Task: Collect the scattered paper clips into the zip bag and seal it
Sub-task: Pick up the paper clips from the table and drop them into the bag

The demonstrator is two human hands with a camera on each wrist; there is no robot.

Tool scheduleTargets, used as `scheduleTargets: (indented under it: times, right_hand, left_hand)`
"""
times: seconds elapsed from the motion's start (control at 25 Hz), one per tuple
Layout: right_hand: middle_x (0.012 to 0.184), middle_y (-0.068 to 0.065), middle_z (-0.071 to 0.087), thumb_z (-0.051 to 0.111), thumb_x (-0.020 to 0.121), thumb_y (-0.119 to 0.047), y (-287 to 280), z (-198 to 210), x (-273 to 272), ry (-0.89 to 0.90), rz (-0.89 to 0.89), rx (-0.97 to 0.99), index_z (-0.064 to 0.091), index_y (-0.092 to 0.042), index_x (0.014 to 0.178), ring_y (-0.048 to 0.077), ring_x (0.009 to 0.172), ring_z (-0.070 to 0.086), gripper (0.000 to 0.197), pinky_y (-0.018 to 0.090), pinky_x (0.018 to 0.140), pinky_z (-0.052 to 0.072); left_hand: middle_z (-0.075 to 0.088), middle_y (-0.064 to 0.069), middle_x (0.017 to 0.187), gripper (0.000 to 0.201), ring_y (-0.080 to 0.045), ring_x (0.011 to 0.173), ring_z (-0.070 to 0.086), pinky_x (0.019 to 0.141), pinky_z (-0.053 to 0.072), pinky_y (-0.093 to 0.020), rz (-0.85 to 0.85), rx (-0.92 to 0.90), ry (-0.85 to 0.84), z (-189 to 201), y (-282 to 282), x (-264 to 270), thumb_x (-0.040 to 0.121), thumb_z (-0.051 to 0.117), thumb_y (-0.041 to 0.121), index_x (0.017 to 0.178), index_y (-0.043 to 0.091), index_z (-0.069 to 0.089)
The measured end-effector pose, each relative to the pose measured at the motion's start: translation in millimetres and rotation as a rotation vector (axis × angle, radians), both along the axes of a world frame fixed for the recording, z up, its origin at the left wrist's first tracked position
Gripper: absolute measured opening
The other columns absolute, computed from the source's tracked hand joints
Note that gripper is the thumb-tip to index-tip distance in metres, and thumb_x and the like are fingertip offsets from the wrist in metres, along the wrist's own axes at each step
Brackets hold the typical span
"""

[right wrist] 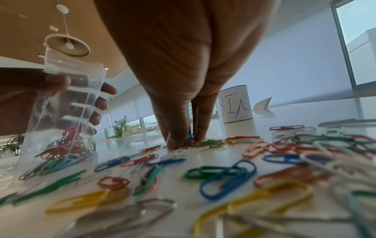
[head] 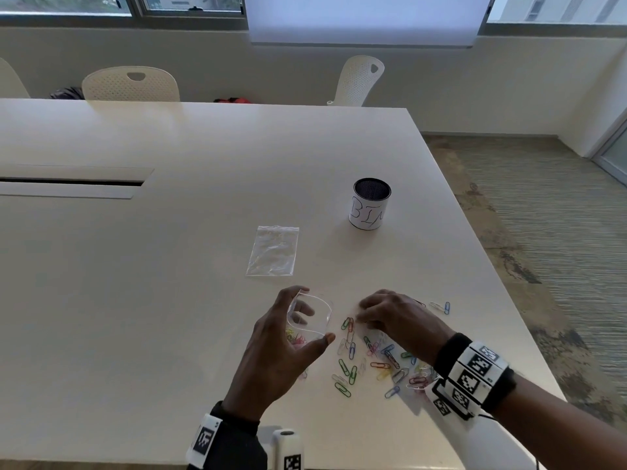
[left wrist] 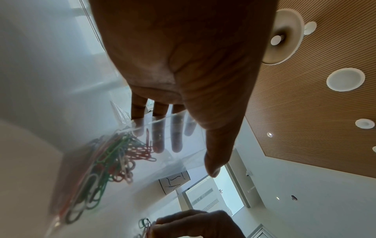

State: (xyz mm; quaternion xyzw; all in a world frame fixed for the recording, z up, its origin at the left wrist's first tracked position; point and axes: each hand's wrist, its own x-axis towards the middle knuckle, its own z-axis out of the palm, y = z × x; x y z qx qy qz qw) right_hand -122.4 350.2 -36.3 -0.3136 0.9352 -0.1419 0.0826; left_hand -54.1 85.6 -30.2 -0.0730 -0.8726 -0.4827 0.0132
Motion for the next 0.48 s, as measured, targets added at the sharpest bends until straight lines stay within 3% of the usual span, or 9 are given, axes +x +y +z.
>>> scheduleTargets:
  times: [0.28,0.48]
  right_hand:
    - [0.111,-0.001,0.072,0.056,0.105,-0.021,-9.8,1.1,-1.2,0.084,-0.026,0.081,0.075,-0.020,0.113,0.010,0.097,0.065,0.021,0.022,0.086,0.058]
    - [0.095,0.000,0.068,0.054,0.105,-0.012,-15.6,3.0,-14.6,0.027,-0.052,0.100,0.075,-0.013,0.095,0.011,0.078,0.066,0.023,0.010,0.063,0.045]
  left_hand:
    - [0.065,0.018,0.113,0.069,-0.001,0.105,0.067,0.078,0.066,-0.030,-0.001,0.000,0.008,3.0,-1.0,0.6,0.080,0.084,0.049,0.135,0.045,0.043]
    - [0.066,0.019,0.111,0.066,0.001,0.104,0.067,0.078,0.066,-0.031,0.003,0.007,0.008,1.9,-1.1,2.2,0.081,0.085,0.048,0.132,0.047,0.044]
